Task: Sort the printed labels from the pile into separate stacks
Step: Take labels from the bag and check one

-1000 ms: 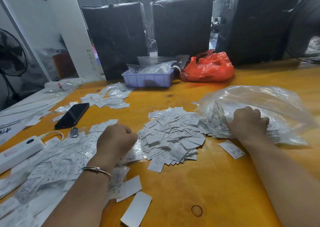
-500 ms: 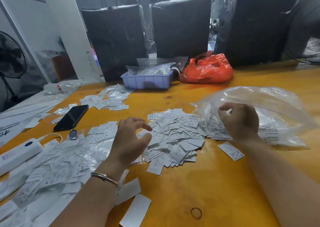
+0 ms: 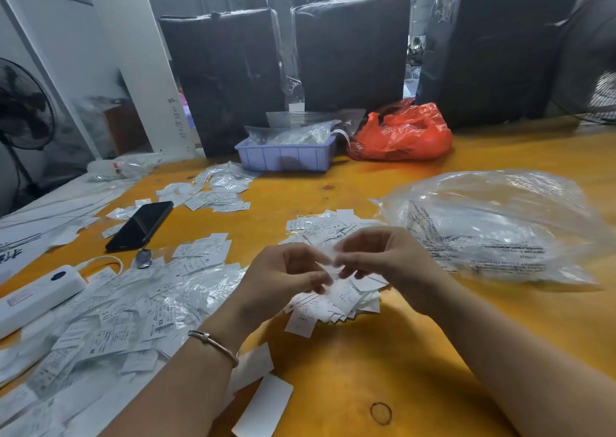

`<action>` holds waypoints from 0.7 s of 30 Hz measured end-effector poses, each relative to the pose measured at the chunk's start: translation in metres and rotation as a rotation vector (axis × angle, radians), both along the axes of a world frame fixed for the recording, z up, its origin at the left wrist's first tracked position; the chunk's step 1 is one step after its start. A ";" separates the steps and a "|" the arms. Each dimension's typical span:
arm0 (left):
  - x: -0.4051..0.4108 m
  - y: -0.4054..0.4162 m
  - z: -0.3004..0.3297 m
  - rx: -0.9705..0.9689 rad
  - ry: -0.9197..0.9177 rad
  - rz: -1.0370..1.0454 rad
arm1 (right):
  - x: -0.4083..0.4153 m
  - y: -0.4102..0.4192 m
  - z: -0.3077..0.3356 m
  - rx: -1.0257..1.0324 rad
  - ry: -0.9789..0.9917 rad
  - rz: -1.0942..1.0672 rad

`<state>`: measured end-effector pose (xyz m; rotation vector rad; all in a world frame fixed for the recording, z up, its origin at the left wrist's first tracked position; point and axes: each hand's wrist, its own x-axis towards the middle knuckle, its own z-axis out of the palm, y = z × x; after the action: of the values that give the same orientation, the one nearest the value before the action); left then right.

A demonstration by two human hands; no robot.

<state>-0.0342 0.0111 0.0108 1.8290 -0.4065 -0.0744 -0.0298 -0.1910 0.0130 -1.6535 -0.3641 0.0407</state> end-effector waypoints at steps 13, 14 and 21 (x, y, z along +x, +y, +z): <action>0.009 0.010 -0.002 0.097 -0.092 0.336 | 0.009 -0.026 0.002 -0.896 -0.180 0.009; 0.009 0.009 -0.003 0.103 -0.092 0.335 | 0.008 -0.024 0.001 -0.906 -0.211 -0.005; 0.007 0.006 -0.003 0.103 -0.081 0.259 | 0.009 -0.024 0.004 -0.802 -0.233 -0.037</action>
<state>-0.0276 0.0170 0.0078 1.9760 -0.2227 0.1600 -0.0209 -0.2148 0.0174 -2.4688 -0.5352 -0.0415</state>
